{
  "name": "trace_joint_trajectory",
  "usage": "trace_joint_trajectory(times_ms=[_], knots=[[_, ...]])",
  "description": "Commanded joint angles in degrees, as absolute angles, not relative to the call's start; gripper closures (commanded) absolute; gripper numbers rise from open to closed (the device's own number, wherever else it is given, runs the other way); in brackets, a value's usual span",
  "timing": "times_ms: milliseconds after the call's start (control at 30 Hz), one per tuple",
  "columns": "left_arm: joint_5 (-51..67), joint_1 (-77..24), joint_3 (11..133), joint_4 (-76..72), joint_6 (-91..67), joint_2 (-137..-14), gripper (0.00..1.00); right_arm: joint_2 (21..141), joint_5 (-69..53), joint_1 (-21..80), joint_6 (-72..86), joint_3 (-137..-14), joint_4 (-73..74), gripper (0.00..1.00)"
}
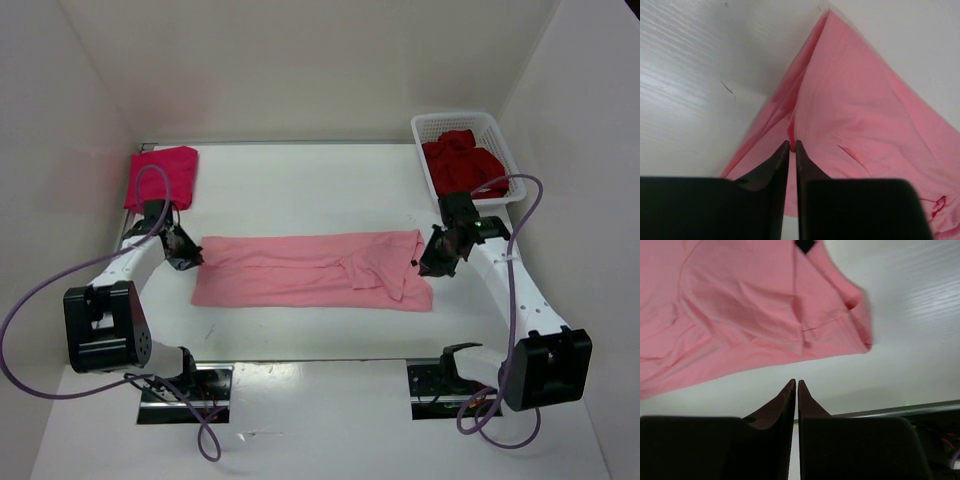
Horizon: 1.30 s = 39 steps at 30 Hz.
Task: Fold and stack the t-shirts
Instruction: Fold the other side of the tshirt into a rectangle
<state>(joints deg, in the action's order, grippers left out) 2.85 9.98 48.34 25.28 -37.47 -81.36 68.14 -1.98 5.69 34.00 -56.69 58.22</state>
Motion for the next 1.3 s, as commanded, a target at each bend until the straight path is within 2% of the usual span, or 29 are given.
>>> trace_joint_trajectory(times_ms=[0,67,133,233,333,500,567,667,733,900,1100,1267], knots=[[1.9,10.9,47.9,26.5,-38.3,-79.5,0.8,68.3,-4.1,10.5,34.8,-59.9,55.2,0.91],[1.9,11.6,47.9,27.1,-39.5,-78.5,0.72,69.8,-4.7,12.9,36.1,-59.3,53.4,0.97],[2.7,11.6,49.0,27.1,-40.3,-77.3,0.72,71.4,-5.4,16.5,36.6,-58.8,49.4,1.0],[4.0,10.8,51.2,27.6,-40.3,-76.0,0.79,75.2,-5.9,21.9,37.2,-58.3,44.7,1.0],[0.6,7.7,51.9,27.6,-38.8,-75.0,0.81,80.3,-4.5,27.4,37.7,-59.6,41.6,1.0],[1.2,1.6,49.7,22.1,-38.8,-76.0,0.75,87.9,-1.0,33.3,37.2,-62.9,38.2,0.88],[2.4,-1.7,48.5,19.2,-40.1,-76.0,0.75,91.3,0.5,35.9,36.7,-64.1,36.8,0.8],[3.7,-4.6,47.1,16.4,-42.1,-76.0,0.73,94.9,3.2,37.1,36.7,-64.6,36.2,0.74],[4.3,-5.3,45.9,15.8,-42.6,-76.0,0.73,96.1,3.7,37.6,36.1,-64.6,36.2,0.65],[4.3,-5.8,44.7,14.7,-42.6,-76.0,0.71,98.7,4.3,38.1,35.6,-64.6,35.6,0.58],[5.5,-5.8,43.2,12.8,-43.2,-76.0,0.71,101.5,5.5,38.1,35.0,-64.6,35.6,0.59],[6.1,-5.8,41.8,13.4,-43.2,-76.0,0.71,102.1,6.1,38.1,35.7,-64.3,35.6,0.74]])
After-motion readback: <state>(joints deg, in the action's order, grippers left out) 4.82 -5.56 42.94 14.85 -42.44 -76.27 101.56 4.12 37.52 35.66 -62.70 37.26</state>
